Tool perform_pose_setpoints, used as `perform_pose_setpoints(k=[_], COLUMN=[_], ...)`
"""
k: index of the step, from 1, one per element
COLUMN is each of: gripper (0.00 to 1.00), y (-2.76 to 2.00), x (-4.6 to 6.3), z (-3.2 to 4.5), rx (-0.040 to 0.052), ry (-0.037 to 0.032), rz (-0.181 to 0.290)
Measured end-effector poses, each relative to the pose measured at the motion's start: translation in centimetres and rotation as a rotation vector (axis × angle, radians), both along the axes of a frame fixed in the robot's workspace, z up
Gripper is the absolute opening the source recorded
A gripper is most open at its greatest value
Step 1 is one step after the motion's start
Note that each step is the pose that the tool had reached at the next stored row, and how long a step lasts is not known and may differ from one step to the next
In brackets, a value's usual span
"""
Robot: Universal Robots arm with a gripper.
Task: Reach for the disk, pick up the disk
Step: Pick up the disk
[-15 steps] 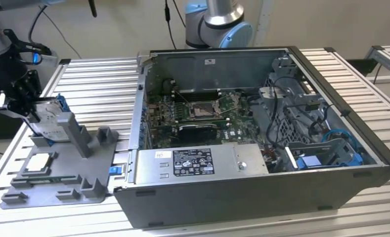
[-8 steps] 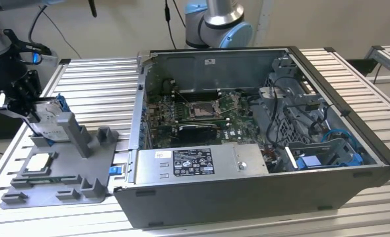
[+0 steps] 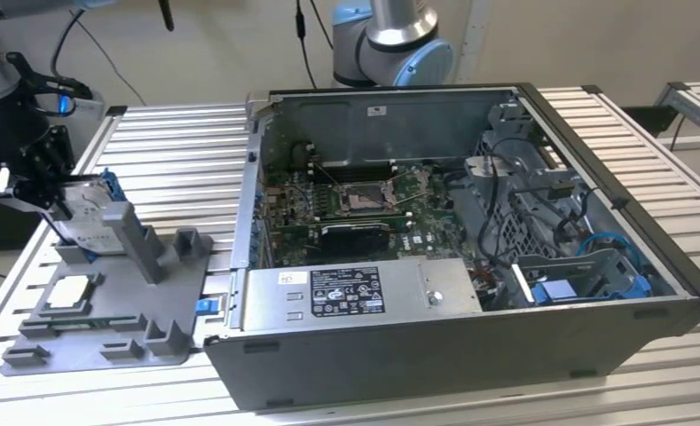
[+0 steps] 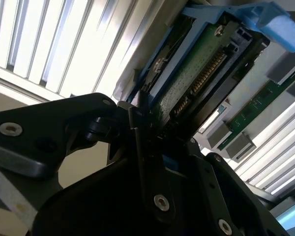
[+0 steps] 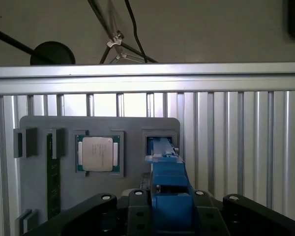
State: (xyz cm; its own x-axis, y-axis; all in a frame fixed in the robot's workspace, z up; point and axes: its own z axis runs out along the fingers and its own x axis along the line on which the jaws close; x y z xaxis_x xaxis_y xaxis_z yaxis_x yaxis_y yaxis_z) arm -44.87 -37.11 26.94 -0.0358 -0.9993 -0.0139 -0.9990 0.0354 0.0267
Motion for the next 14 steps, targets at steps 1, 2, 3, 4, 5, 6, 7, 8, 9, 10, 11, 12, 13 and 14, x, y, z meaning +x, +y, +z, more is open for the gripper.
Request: perform_pose_setpoints(k=[1,2,3,4,5,6,7,8,9,10,11,12,13,14], gripper=[0.0,0.0,0.0,0.0,0.0,0.0,0.0,0.0,0.0,0.0,0.0,0.0,0.0,0.0], y=[0.0,0.0,0.0,0.0,0.0,0.0,0.01,0.01,0.01,0.01,0.01,0.01,0.01,0.0], x=[0.0,0.0,0.0,0.0,0.0,0.0,-0.01,-0.01,-0.01,-0.01,-0.01,-0.01,0.0,0.0], z=[0.0,0.02,0.04,0.06,0.09,0.11,0.14,0.19,0.25,0.31,0.36,0.43,0.5,0.58], rx=[0.0,0.0,0.0,0.0,0.0,0.0,0.0,0.0,-0.0001,-0.0002,-0.0002,-0.0002,-0.0001,0.0], ry=[-0.0001,0.0,0.0,0.0,0.0,0.0,0.0,0.0001,0.0003,0.0003,0.0001,0.0001,0.0,0.0001], rz=[0.0,0.0,0.0,0.0,0.0,0.0,0.0,0.0,0.0,0.0,0.0,0.0,0.0,0.0])
